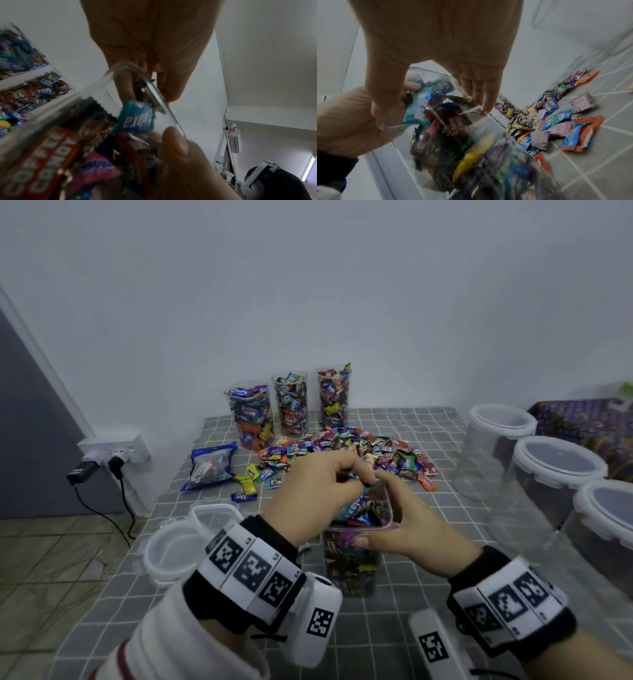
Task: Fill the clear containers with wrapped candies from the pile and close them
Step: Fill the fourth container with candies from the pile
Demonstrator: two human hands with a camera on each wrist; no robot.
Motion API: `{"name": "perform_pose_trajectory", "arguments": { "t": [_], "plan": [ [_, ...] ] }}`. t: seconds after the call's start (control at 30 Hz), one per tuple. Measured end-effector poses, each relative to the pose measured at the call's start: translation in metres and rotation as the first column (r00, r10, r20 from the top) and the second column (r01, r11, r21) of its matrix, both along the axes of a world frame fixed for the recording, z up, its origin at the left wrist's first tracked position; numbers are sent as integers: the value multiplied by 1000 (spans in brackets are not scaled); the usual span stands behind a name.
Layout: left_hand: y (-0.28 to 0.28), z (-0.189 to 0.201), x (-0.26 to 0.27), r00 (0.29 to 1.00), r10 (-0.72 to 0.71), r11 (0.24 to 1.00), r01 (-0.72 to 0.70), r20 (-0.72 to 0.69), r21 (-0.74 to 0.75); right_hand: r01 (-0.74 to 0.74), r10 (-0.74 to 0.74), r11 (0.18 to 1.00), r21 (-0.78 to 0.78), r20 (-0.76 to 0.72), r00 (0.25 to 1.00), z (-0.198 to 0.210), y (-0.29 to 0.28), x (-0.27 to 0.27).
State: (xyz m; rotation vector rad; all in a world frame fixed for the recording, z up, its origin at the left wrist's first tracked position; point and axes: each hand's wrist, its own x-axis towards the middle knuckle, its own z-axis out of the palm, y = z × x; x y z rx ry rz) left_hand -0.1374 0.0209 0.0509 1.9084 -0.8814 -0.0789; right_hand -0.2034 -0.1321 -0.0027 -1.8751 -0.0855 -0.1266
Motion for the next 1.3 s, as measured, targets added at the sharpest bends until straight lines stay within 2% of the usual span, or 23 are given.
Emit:
{"name": "perform_pose_trajectory", "arguments": {
  "t": [0.13,0.2,0.3,0.4,0.5,0.63,0.73,0.9,1.1,1.2,1.3],
  "plan": [
    [3,-2,2,998,-46,999,47,-42,19,-26,27,999,34,-19,999,0,-1,1],
    [4,-1,4,998,-45,999,45,-38,-6,-45,45,999,3,-35,998,3,-2,1],
    [6,1,10,1000,-6,998,5,-18,-57,-141,126,985,-103,-134,983,12,-11,2],
    [7,1,22,997,71,993,-72,-21,-91,-278,181,912,-302,-314,932,15,-27,8],
    [6,-3,46,988,154,988,-154,-11,-18,-282,20,784,-554,-431,902,13,-45,25],
    [-1,-18,88,954,295,925,-300,56,233,-74,-243,672,-737,-314,918,11,-58,60],
    [-4,-28,119,933,352,827,-346,71,444,88,-388,664,-742,-243,889,5,-69,90],
    [-11,-42,161,930,360,674,-315,76,668,250,-548,658,-710,-224,806,-5,-85,128],
    [-27,-57,207,918,396,628,-258,-16,734,286,-648,663,-692,-338,683,-22,-114,164],
    [-40,-66,225,926,377,592,-226,-17,774,283,-634,707,-648,-402,660,-21,-123,181],
    [-53,-77,239,932,358,574,-178,-49,799,336,-632,729,-596,-399,664,-24,-126,203]
  ]
}}
